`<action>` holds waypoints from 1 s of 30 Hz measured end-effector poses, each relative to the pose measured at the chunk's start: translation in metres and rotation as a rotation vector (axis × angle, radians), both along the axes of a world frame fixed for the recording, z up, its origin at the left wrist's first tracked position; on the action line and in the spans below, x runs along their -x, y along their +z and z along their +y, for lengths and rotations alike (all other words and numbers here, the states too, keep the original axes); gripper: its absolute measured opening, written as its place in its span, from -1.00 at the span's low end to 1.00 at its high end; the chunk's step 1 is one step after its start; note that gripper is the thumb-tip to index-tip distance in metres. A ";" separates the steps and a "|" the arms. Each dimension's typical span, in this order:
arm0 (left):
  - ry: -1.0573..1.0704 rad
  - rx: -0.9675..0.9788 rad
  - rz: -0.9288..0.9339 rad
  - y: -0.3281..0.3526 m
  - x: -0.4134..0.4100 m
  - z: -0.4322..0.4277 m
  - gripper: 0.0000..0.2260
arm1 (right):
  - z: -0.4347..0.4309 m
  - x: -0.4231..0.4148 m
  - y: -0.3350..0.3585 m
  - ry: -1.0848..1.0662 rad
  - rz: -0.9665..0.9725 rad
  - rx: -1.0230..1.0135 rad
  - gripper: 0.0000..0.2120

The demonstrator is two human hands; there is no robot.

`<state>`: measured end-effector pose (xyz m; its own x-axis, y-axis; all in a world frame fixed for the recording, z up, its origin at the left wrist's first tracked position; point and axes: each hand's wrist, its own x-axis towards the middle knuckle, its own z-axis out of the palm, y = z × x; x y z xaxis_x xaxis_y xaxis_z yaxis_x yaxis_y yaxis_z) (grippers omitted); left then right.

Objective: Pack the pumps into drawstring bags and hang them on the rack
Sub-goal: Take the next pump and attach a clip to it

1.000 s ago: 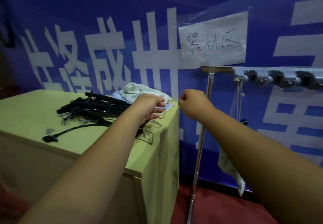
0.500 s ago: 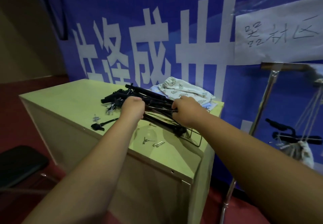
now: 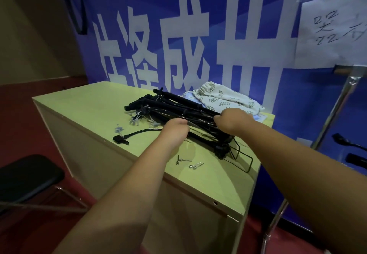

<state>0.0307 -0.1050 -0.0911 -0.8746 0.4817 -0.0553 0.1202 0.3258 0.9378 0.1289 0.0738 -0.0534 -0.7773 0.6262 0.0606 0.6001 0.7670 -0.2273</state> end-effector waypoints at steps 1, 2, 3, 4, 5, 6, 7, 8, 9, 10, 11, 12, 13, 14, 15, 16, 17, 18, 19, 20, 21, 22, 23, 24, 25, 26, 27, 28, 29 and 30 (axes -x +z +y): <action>0.001 0.006 -0.014 -0.001 0.002 0.002 -0.53 | 0.002 0.003 -0.001 0.009 0.008 0.009 -0.50; 0.009 -0.003 -0.028 0.000 0.003 0.003 -0.58 | 0.004 0.005 -0.002 0.022 0.013 0.018 -0.52; 0.017 -0.014 -0.043 0.002 0.003 0.004 -0.65 | 0.006 0.006 -0.002 0.036 0.011 0.023 -0.55; 0.032 -0.032 -0.073 0.003 0.004 0.004 -0.70 | 0.007 0.008 -0.003 0.051 0.005 0.018 -0.57; 0.053 -0.055 -0.104 0.003 0.007 0.006 -0.74 | 0.007 0.009 -0.003 0.065 0.002 0.006 -0.58; 0.078 -0.074 -0.141 0.005 0.010 0.007 -0.77 | 0.007 0.010 -0.002 0.075 0.003 -0.013 -0.60; 0.098 -0.098 -0.177 0.005 0.012 0.008 -0.79 | 0.007 0.010 -0.001 0.084 0.004 -0.034 -0.62; 0.115 -0.134 -0.210 0.005 0.014 0.008 -0.79 | 0.006 0.010 -0.001 0.086 0.003 -0.054 -0.64; 0.123 -0.188 -0.244 0.005 0.017 0.009 -0.76 | 0.004 0.010 0.000 0.084 0.005 -0.068 -0.65; 0.131 -0.246 -0.274 0.005 0.020 0.009 -0.73 | 0.003 0.010 -0.001 0.079 0.009 -0.084 -0.66; 0.131 -0.317 -0.299 0.006 0.021 0.009 -0.74 | 0.001 0.010 -0.001 0.073 0.017 -0.106 -0.66; 0.126 -0.376 -0.316 0.008 0.021 0.007 -0.77 | -0.002 0.009 -0.001 0.067 0.026 -0.134 -0.65; 0.117 -0.427 -0.331 0.012 0.020 0.006 -0.79 | -0.004 0.007 0.000 0.059 0.037 -0.164 -0.64; 0.101 -0.463 -0.339 0.016 0.018 0.005 -0.77 | -0.007 0.006 0.000 0.049 0.050 -0.191 -0.64; 0.083 -0.489 -0.340 0.019 0.016 0.004 -0.67 | -0.009 0.004 0.001 0.036 0.065 -0.211 -0.65; 0.061 -0.503 -0.329 0.023 0.014 0.004 -0.59 | -0.011 0.002 0.002 0.022 0.083 -0.221 -0.64; 0.045 -0.508 -0.310 0.027 0.012 0.005 -0.54 | -0.013 0.001 0.002 0.011 0.104 -0.221 -0.64; 0.037 -0.512 -0.292 0.031 0.010 0.006 -0.49 | -0.015 -0.001 0.003 0.002 0.127 -0.214 -0.63; 0.032 -0.523 -0.282 0.036 0.008 0.007 -0.47 | -0.016 -0.003 0.003 -0.005 0.152 -0.206 -0.62; 0.028 -0.528 -0.271 0.039 0.007 0.008 -0.45 | -0.018 -0.005 0.004 -0.008 0.176 -0.198 -0.61; 0.021 -0.527 -0.255 0.044 0.005 0.008 -0.45 | -0.020 -0.007 0.006 -0.008 0.204 -0.191 -0.61; 0.021 -0.523 -0.232 0.049 0.004 0.008 -0.44 | -0.022 -0.009 0.007 -0.003 0.232 -0.183 -0.60; 0.022 -0.527 -0.211 0.053 0.002 0.008 -0.43 | -0.024 -0.012 0.010 0.004 0.260 -0.174 -0.60; 0.023 -0.532 -0.190 0.057 0.001 0.009 -0.41 | -0.026 -0.015 0.012 0.014 0.287 -0.165 -0.60; 0.024 -0.539 -0.167 0.061 -0.001 0.009 -0.40 | -0.029 -0.018 0.015 0.021 0.313 -0.155 -0.61; 0.023 -0.544 -0.138 0.066 -0.003 0.008 -0.38 | -0.032 -0.022 0.019 0.025 0.338 -0.147 -0.61; 0.021 -0.547 -0.104 0.070 -0.005 0.008 -0.35 | -0.034 -0.026 0.023 0.026 0.359 -0.141 -0.62; 0.015 -0.551 -0.068 0.076 -0.007 0.008 -0.33 | -0.037 -0.030 0.026 0.024 0.381 -0.136 -0.63; 0.006 -0.560 -0.035 0.081 -0.009 0.008 -0.31 | -0.039 -0.034 0.029 0.021 0.403 -0.127 -0.63; -0.005 -0.569 -0.010 0.087 -0.012 0.008 -0.28 | -0.041 -0.039 0.033 0.014 0.428 -0.120 -0.63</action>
